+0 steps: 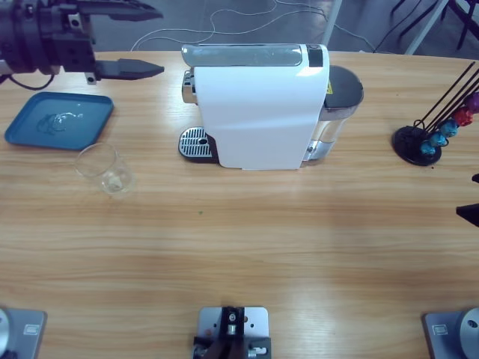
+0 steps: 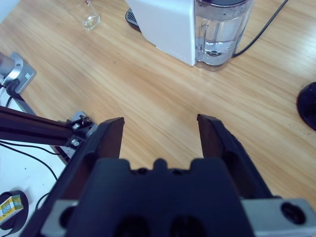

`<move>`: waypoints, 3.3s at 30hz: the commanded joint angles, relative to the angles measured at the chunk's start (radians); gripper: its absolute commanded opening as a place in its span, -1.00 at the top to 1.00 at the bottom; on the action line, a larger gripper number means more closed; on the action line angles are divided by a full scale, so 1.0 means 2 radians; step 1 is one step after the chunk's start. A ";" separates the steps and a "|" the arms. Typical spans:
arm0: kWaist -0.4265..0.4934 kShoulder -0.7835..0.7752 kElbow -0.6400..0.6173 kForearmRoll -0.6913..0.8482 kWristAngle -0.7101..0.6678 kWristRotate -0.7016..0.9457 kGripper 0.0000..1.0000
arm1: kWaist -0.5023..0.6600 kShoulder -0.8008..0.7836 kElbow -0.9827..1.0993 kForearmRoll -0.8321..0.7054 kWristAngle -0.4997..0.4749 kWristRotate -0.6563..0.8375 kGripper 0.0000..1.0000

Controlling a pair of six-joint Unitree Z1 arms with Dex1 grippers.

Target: Pour coffee

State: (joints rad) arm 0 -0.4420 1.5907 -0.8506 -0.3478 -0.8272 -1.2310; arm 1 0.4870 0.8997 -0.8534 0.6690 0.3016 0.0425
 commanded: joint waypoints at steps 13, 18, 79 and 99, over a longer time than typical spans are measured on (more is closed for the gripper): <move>0.009 0.089 -0.010 -0.068 0.000 -0.016 -0.20 | 0.012 -0.009 0.011 0.006 -0.008 0.004 -0.28; 0.002 0.098 -0.025 -0.069 0.000 -0.020 -0.13 | 0.012 -0.009 0.011 0.006 -0.008 0.004 -0.28; -0.058 -0.013 -0.184 0.227 0.134 0.194 1.00 | 0.013 -0.018 0.009 0.002 -0.029 0.010 -0.28; -0.106 -0.301 -0.118 0.523 0.503 0.530 -0.41 | -0.177 0.091 -0.073 -0.009 -0.143 0.095 -0.96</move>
State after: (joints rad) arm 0 -0.6474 1.1026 -1.2223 0.6813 0.1241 -0.1949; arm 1 0.2425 0.9860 -1.0022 0.7408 -0.0587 0.1906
